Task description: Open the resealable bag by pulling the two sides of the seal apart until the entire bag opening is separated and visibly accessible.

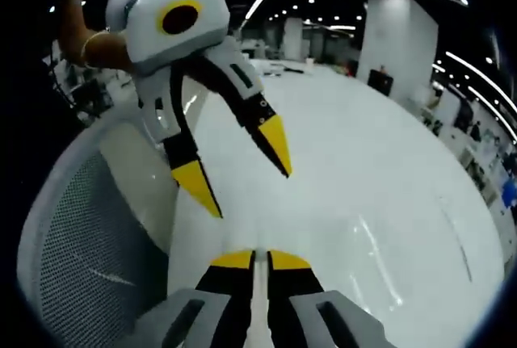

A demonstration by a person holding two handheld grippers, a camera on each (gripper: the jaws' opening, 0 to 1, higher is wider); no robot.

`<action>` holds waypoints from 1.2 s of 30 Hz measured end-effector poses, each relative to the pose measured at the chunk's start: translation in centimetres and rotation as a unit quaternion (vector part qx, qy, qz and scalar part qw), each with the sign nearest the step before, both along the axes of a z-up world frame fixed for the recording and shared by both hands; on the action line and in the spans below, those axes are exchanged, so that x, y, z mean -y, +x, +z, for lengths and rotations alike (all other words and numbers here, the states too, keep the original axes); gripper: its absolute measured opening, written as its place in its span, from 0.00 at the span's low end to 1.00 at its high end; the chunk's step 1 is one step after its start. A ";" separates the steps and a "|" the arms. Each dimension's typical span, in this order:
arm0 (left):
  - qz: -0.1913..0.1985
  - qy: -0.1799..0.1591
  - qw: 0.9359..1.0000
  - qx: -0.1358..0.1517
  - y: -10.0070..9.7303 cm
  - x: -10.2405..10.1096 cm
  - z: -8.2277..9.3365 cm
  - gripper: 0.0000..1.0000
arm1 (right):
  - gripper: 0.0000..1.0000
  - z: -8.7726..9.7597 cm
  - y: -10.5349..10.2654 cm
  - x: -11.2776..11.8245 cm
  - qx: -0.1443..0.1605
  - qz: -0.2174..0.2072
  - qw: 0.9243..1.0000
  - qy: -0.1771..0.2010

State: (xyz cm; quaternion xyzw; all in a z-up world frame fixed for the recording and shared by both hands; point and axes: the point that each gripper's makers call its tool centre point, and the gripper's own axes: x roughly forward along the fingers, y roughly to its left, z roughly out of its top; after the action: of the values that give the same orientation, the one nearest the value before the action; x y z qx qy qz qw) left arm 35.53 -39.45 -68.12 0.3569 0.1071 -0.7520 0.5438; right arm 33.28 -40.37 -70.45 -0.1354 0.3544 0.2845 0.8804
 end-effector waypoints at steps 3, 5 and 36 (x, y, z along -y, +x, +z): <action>-0.012 0.006 1.000 -0.002 -0.5 0.0 -0.2 0.29 | 0.01 0.3 -0.3 -0.5 0.000 0.003 1.000 0.003; -0.022 0.017 0.999 -0.015 -1.0 -0.1 -0.4 0.24 | 0.01 0.5 -0.4 -0.8 -0.001 0.003 1.000 0.008; -0.184 0.038 0.981 0.057 -4.5 -0.8 -1.4 0.00 | 0.01 0.6 -2.7 -2.7 0.006 0.023 0.999 -0.030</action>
State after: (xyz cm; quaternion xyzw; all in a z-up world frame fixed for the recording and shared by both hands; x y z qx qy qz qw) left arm 31.01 -38.62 -69.55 0.4334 0.0366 -0.8128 0.3875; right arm 30.62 -37.63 -69.84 -0.1720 0.3546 0.2933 0.8710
